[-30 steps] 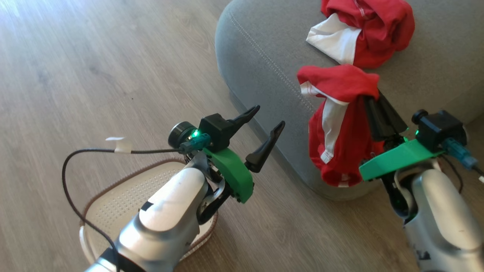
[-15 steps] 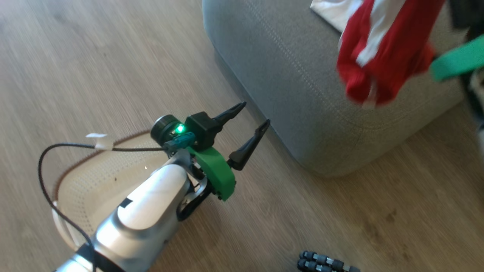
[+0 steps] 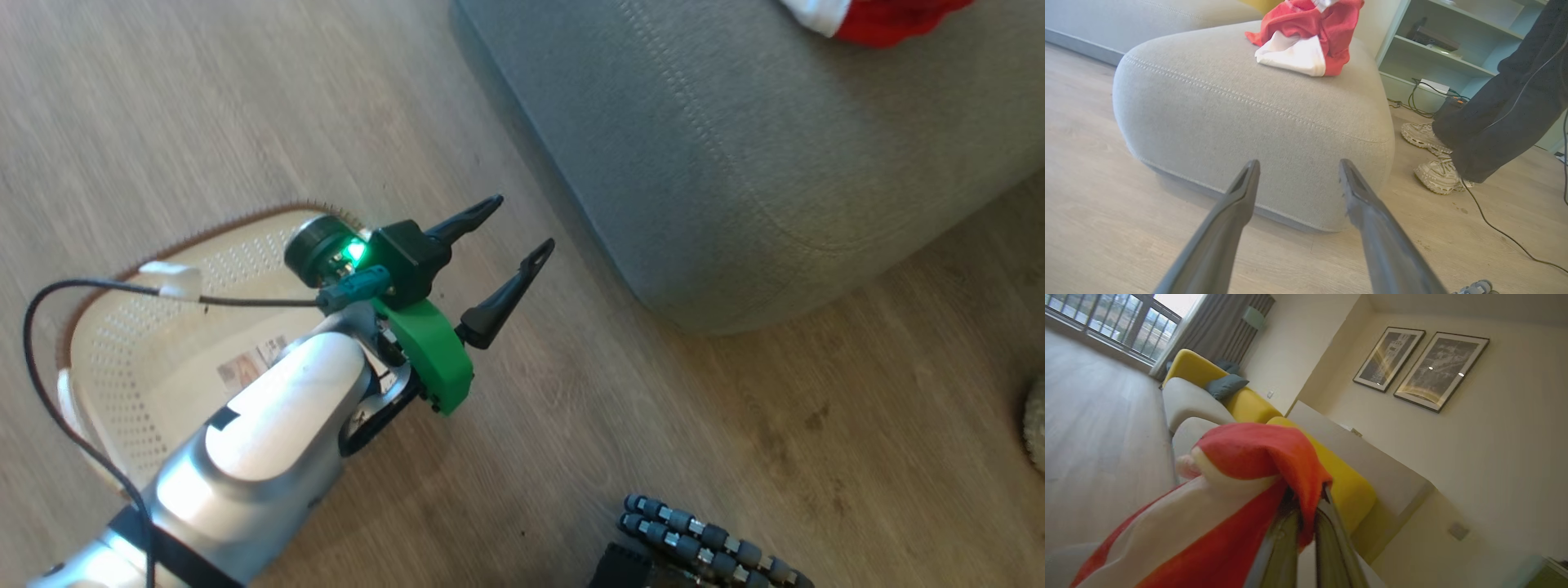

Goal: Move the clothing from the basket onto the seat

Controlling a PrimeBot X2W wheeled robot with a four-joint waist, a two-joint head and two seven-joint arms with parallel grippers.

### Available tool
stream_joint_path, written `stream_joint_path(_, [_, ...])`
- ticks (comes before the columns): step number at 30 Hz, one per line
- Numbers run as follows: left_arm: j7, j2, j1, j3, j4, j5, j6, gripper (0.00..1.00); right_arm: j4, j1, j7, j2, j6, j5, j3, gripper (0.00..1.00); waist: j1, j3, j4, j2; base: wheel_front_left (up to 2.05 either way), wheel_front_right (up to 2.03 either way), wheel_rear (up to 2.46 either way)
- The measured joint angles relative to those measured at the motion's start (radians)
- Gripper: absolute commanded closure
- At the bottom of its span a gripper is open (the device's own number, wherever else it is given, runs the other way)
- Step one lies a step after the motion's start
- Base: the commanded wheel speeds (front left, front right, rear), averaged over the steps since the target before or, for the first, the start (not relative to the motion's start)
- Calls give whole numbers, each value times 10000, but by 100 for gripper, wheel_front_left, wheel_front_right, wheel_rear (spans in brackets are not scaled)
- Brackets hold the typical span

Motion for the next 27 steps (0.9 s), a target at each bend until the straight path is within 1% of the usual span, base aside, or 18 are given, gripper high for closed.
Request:
stream_joint_path(3, [128, 211, -136, -192, -151, 17, 0, 0, 426, -651, 445, -397, 0, -435, -1218, 100, 1, 327, 190, 0, 0, 0, 0])
stream_joint_path(6, [130, 330, -257, -222, -211, 17, 0, 0, 619, -871, 736, -878, 0, -890, -2291, 100, 0, 633, 447, 0, 0, 0, 0])
stream_joint_path(8, [130, 451, -337, -219, -282, 15, 0, 0, 732, -861, 803, -988, 0, -1016, -2907, 100, -1, 844, 599, 0, 0, 0, 0])
stream_joint_path(10, [132, 571, -362, -249, -322, 15, 0, 0, 865, -827, 826, -949, 0, -1085, -3329, 100, 0, 1057, 722, 0, 0, 0, 0])
stream_joint_path(13, [144, 744, -365, -307, -384, 15, 0, 0, 884, -628, 796, -683, 0, -1183, -3662, 100, 0, 1351, 870, 0, 0, 0, 0])
stream_joint_path(18, [148, 934, -524, -307, -506, 15, 2, 0, 709, -135, 635, 102, 0, -1438, -4428, 100, 0, 1804, 1055, 0, 0, 0, 0])
stream_joint_path(22, [188, 1078, -583, -309, -531, 15, 4, 0, 470, 0, 631, 527, 0, -1710, -5139, 100, 1, 2130, 1190, 0, 0, 0, 0])
stream_joint_path(25, [186, 1160, -577, -288, -529, 2, 19, 0, 587, 309, 650, 949, 0, -1756, -5613, 100, 1, 2279, 1318, 0, 0, 0, 0])
stream_joint_path(27, [159, 1197, -576, -224, -527, -21, 100, 0, 915, 746, 725, 1327, 0, -1534, -6021, 100, 1, 2303, 1402, 0, 0, 0, 0])
